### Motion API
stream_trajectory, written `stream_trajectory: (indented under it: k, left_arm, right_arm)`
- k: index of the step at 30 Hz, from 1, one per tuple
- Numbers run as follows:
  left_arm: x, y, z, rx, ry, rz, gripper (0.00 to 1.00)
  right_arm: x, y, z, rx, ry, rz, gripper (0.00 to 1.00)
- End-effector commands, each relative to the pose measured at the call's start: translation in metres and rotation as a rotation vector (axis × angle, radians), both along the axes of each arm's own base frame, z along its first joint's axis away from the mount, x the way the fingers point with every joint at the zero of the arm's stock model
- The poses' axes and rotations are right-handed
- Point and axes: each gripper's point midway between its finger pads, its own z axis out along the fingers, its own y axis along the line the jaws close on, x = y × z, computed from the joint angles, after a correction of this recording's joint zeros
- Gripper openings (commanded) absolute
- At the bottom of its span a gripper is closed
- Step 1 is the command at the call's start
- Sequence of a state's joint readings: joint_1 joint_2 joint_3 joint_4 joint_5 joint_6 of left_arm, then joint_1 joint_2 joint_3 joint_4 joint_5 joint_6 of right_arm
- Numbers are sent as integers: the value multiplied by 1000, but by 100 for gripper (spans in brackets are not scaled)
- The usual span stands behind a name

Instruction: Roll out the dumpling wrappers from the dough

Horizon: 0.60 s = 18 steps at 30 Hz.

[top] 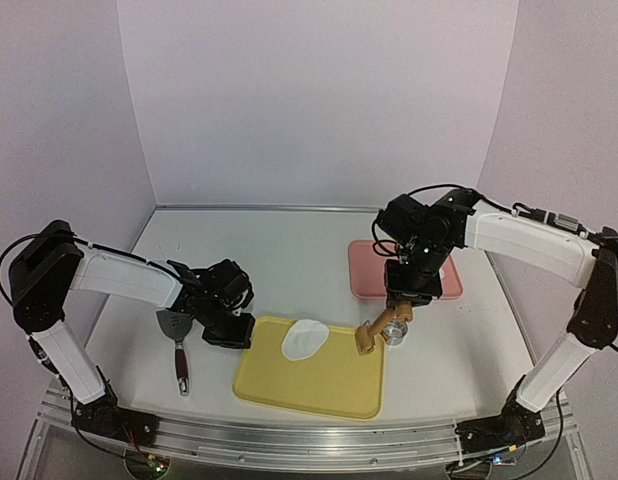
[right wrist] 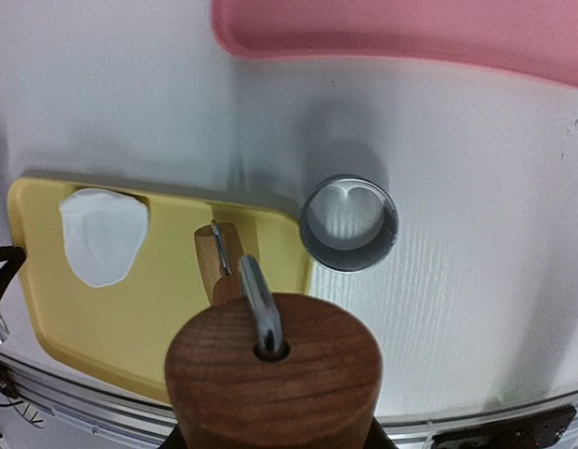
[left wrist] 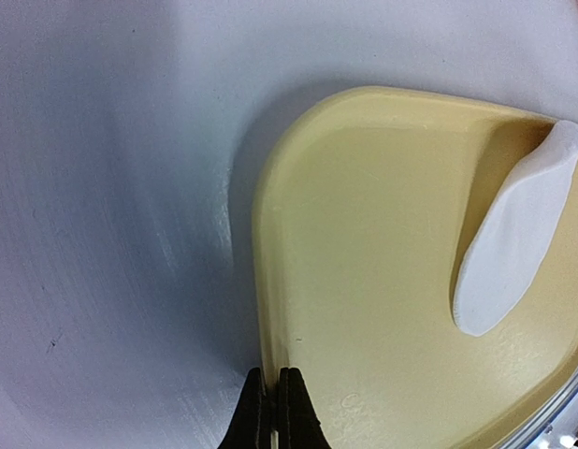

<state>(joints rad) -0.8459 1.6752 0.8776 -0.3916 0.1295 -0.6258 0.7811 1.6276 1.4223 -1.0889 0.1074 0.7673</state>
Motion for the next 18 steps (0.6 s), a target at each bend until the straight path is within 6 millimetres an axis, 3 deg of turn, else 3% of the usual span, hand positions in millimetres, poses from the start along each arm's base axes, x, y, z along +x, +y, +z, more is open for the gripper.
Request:
stream_trajectory:
  k: [1,6,13,18]
  left_arm:
    - [13,-18,20,-62,-45,-24,0]
    - [15,-22,19,-65,-40,-34,0]
    - [15,-19,19,-53,-40,-23,0]
    - [15,-21,18,-55,-30,-27,0]
  right_arm:
    - [12,35,30,74,-56,111,0]
    - [33,57,27,56,-101,208,0]
    - [69,83,44,51,-229,286,0]
    - [77,94,27,15,-206,364,0]
